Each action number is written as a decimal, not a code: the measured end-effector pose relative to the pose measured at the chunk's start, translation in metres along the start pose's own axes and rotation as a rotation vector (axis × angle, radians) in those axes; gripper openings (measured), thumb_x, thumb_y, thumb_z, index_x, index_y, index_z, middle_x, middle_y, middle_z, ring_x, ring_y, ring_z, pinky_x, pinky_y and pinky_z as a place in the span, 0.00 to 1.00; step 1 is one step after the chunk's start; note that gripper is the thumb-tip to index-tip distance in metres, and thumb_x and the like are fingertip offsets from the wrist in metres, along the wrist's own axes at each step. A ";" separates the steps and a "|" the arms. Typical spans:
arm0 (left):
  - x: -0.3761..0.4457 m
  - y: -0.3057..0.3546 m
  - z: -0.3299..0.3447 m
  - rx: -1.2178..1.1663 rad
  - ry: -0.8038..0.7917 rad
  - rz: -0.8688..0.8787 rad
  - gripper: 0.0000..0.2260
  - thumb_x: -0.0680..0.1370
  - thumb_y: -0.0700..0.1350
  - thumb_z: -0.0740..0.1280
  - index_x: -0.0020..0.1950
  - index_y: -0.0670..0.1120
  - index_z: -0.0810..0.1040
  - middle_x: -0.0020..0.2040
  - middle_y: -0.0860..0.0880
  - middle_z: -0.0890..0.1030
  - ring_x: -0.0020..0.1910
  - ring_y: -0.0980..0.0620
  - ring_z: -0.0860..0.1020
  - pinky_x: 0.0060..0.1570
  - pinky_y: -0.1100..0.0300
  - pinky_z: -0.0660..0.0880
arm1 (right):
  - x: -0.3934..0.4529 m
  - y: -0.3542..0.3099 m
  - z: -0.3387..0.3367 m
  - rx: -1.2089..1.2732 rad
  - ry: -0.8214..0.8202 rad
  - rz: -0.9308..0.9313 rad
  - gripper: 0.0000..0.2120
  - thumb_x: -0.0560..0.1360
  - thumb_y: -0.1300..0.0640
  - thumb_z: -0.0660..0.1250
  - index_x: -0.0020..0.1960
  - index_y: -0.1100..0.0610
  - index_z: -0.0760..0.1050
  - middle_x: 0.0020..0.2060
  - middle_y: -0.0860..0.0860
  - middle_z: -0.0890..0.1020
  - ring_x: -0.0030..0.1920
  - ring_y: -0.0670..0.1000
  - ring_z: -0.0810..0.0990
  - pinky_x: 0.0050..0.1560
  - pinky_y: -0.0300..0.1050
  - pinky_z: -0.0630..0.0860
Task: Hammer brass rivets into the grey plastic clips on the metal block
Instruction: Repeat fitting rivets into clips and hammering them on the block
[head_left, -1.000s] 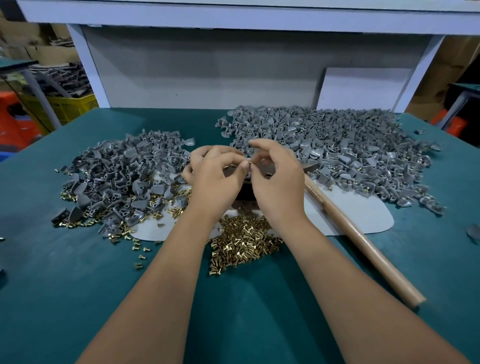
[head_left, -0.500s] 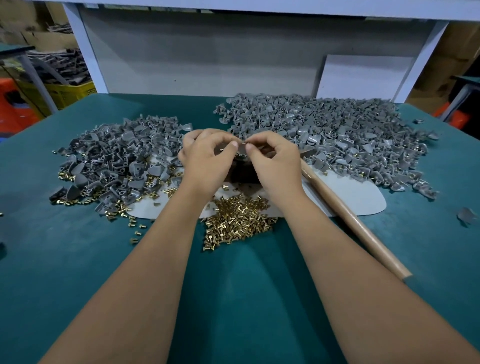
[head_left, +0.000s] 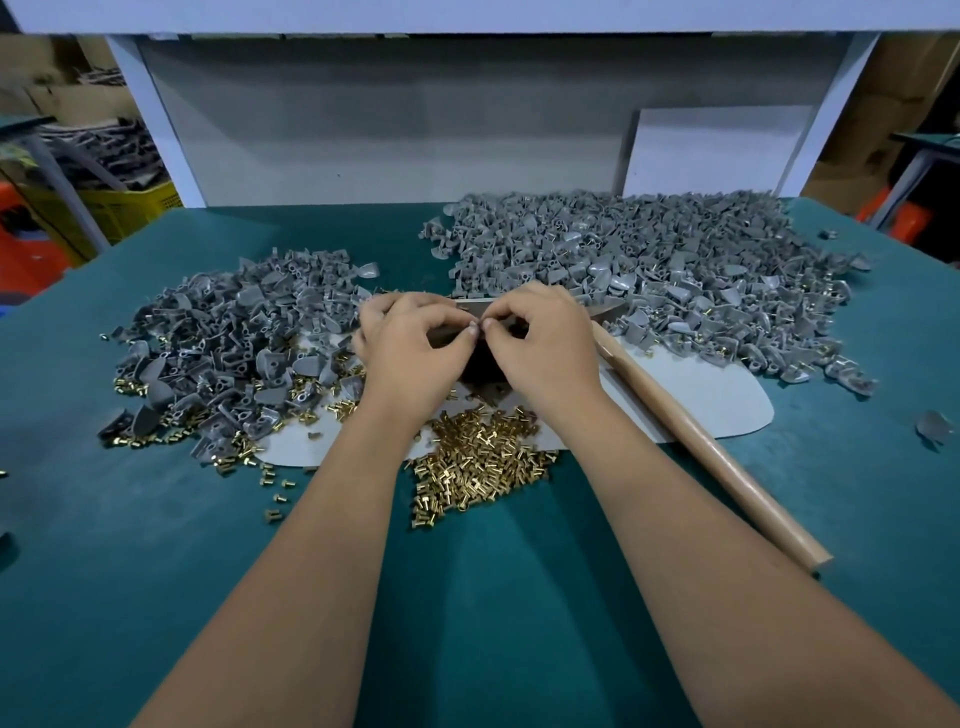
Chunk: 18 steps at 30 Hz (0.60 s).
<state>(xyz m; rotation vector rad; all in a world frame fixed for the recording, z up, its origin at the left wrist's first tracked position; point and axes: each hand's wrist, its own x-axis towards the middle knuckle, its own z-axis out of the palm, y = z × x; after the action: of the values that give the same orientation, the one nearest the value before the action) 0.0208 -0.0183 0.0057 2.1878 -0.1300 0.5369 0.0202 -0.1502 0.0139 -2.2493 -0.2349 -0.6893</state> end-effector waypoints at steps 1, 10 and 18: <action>0.000 -0.001 0.001 -0.001 0.005 -0.003 0.06 0.76 0.51 0.71 0.42 0.62 0.79 0.54 0.58 0.79 0.66 0.51 0.60 0.69 0.45 0.59 | 0.001 0.001 0.000 -0.003 -0.014 -0.010 0.04 0.72 0.58 0.69 0.40 0.51 0.81 0.41 0.45 0.80 0.49 0.50 0.74 0.54 0.53 0.70; -0.004 -0.002 -0.001 -0.027 0.019 -0.064 0.03 0.74 0.55 0.73 0.44 0.64 0.80 0.54 0.62 0.75 0.64 0.55 0.60 0.67 0.46 0.61 | 0.007 0.001 -0.007 -0.085 -0.119 -0.034 0.04 0.73 0.58 0.69 0.42 0.52 0.81 0.40 0.43 0.78 0.47 0.46 0.72 0.51 0.45 0.70; -0.012 0.009 0.013 0.118 0.149 -0.179 0.04 0.76 0.53 0.71 0.49 0.57 0.85 0.61 0.55 0.76 0.67 0.48 0.60 0.66 0.49 0.56 | 0.023 -0.011 -0.010 -0.306 -0.293 0.036 0.09 0.75 0.57 0.63 0.39 0.46 0.75 0.42 0.47 0.79 0.47 0.52 0.76 0.47 0.49 0.75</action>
<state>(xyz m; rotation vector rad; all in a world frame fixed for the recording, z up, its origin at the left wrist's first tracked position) 0.0120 -0.0352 0.0005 2.2371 0.1802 0.6161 0.0311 -0.1506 0.0391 -2.6404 -0.2431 -0.3938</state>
